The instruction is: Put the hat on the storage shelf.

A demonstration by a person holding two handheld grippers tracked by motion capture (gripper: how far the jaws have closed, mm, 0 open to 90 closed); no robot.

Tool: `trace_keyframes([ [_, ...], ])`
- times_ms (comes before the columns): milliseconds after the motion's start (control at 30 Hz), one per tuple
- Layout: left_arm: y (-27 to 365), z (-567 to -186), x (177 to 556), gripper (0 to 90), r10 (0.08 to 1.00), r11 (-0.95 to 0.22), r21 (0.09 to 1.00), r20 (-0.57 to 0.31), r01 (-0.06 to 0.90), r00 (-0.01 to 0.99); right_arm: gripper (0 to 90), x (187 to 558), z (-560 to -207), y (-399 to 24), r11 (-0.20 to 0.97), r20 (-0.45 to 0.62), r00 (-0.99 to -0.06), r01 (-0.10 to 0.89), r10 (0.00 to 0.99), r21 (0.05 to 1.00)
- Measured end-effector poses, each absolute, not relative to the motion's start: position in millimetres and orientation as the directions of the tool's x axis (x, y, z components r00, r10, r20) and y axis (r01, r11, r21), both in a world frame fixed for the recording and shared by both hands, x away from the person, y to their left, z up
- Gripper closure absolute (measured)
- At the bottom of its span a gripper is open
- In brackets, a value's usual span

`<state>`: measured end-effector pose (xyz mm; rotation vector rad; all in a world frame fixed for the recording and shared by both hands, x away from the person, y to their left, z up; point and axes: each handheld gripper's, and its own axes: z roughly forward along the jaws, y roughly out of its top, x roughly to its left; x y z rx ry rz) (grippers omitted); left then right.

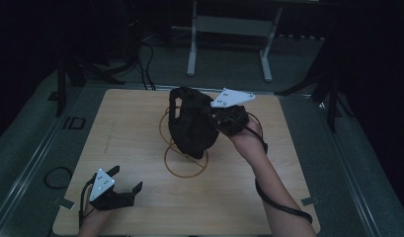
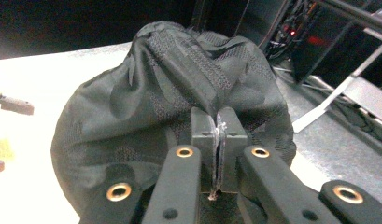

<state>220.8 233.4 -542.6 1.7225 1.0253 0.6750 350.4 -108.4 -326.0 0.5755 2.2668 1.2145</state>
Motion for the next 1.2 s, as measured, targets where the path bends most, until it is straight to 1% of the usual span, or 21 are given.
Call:
trace_keyframes([
  [267,234,-544,221,2.5,0.871,-0.16,0.93,-0.024,0.33,0.49,87.6,353,-333,-101,0.511,-0.197,-0.807,0.145,0.556,0.847],
  [400,234,-544,220,2.5,0.871,-0.16,0.931,-0.023,0.328,0.491,83.2,353,-337,-96,0.515,-0.186,-0.823,0.146,0.537,0.844],
  [533,234,-544,219,2.5,0.87,-0.162,0.93,-0.024,0.33,0.493,81.9,354,-337,-96,0.502,-0.177,-0.825,0.144,0.537,0.853],
  [633,233,-544,219,2.5,0.869,-0.168,0.93,-0.017,0.327,0.495,73.0,355,-336,-96,0.481,-0.147,-0.832,0.158,0.536,0.862],
  [800,232,-544,219,2.5,0.868,-0.174,0.929,-0.011,0.326,0.496,65.2,355,-336,-96,0.474,-0.133,-0.834,0.166,0.535,0.865],
  [967,232,-546,219,2.5,0.867,-0.179,0.927,-0.01,0.331,0.498,49.1,352,-336,-97,0.477,-0.151,-0.837,0.143,0.525,0.867],
  [1100,230,-547,219,2.5,0.866,-0.181,0.926,-0.01,0.332,0.5,42.0,350,-336,-99,0.482,-0.156,-0.839,0.139,0.521,0.865],
  [1200,230,-547,219,2.5,0.865,-0.185,0.925,-0.007,0.332,0.502,38.3,350,-337,-103,0.477,-0.141,-0.841,0.151,0.522,0.866],
])
